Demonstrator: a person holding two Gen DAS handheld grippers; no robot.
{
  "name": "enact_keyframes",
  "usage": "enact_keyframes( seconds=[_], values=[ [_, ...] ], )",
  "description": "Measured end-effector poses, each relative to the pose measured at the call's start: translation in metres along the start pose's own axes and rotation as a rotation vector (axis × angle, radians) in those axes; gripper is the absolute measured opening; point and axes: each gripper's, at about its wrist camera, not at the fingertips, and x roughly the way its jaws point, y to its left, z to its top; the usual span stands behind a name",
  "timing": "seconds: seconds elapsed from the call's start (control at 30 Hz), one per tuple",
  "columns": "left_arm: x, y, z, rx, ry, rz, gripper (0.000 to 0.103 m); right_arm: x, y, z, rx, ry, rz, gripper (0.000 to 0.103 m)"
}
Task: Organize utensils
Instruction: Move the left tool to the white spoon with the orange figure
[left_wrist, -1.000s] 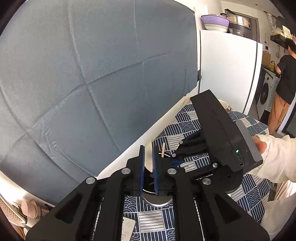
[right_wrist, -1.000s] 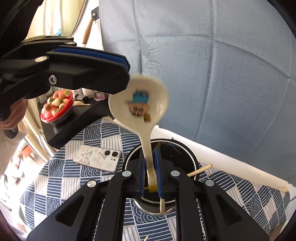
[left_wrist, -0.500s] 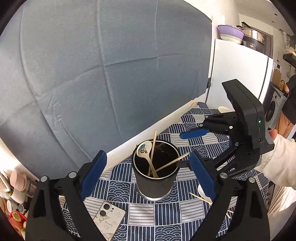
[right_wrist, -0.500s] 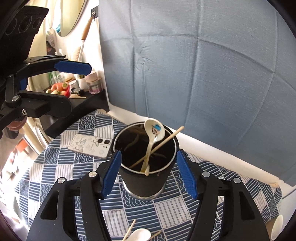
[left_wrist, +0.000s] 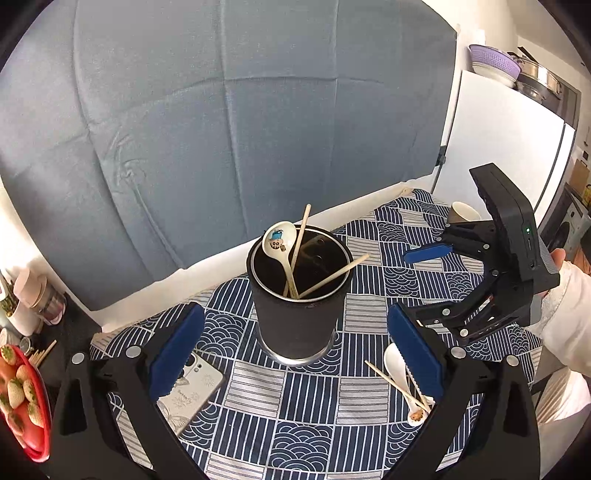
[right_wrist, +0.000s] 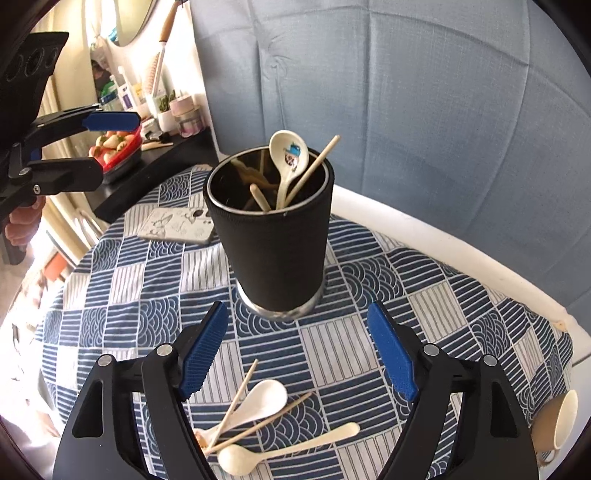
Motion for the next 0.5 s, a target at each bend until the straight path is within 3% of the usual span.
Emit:
enact_keyframes(
  seconds=[0.5],
  values=[
    [-0.003,-0.032,-0.039,-0.136,0.073,0.079,0.097,0.02,-0.005,-0.046,-0.093,0.117,0.105,0.074]
  ],
)
